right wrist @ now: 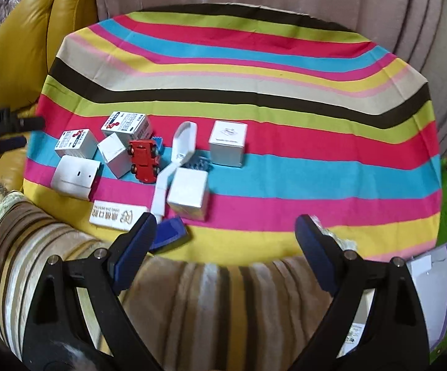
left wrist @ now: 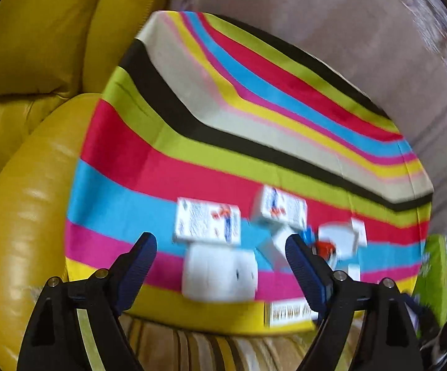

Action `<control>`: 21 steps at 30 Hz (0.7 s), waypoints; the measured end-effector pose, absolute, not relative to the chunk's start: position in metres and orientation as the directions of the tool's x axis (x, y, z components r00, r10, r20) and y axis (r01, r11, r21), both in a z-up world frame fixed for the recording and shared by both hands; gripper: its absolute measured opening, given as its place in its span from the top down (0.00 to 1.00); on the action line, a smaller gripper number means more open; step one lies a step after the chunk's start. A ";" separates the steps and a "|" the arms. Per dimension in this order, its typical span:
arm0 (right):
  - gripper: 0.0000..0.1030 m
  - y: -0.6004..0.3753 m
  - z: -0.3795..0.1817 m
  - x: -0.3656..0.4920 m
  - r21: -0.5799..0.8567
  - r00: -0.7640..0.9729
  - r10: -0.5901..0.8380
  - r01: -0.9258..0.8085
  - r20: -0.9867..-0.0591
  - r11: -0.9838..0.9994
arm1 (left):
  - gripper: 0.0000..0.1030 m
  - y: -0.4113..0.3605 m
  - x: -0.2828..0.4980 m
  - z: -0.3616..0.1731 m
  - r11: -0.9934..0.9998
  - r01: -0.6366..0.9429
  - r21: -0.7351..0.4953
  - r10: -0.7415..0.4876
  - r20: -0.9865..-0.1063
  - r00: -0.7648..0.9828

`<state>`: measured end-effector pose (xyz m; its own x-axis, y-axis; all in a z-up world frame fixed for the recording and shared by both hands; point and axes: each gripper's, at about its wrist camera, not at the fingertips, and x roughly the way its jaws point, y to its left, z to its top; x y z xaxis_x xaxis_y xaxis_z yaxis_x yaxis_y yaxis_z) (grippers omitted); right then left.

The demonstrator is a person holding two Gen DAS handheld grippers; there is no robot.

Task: Organize rigid objects
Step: 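Move both open grippers back over the remaining objects on the cloth, then grasp the white medicine box with the left gripper while the right grasps a white cube box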

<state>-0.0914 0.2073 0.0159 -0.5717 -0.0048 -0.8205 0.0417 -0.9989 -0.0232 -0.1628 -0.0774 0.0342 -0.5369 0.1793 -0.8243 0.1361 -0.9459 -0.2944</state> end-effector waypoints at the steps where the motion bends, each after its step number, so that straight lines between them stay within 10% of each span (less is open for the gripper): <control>1: 0.10 0.204 0.015 -0.097 -0.026 -0.570 -0.003 0.042 -0.821 -0.999 | 0.15 -0.083 -0.171 0.033 -0.938 0.162 -0.305 0.175 -0.825 -0.538; 21: 0.14 0.194 -0.027 -0.126 -0.071 -0.535 0.062 -0.004 -0.842 -0.997 | 0.08 -0.056 -0.196 -0.035 -0.980 0.143 -0.137 0.048 -0.865 -0.500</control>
<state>-0.1261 0.1936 -0.0266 -0.5354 0.0618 -0.8423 -0.0037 -0.9975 -0.0708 -0.1961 -0.0564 -0.0352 -0.4999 0.0477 -0.8647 0.1427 -0.9803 -0.1365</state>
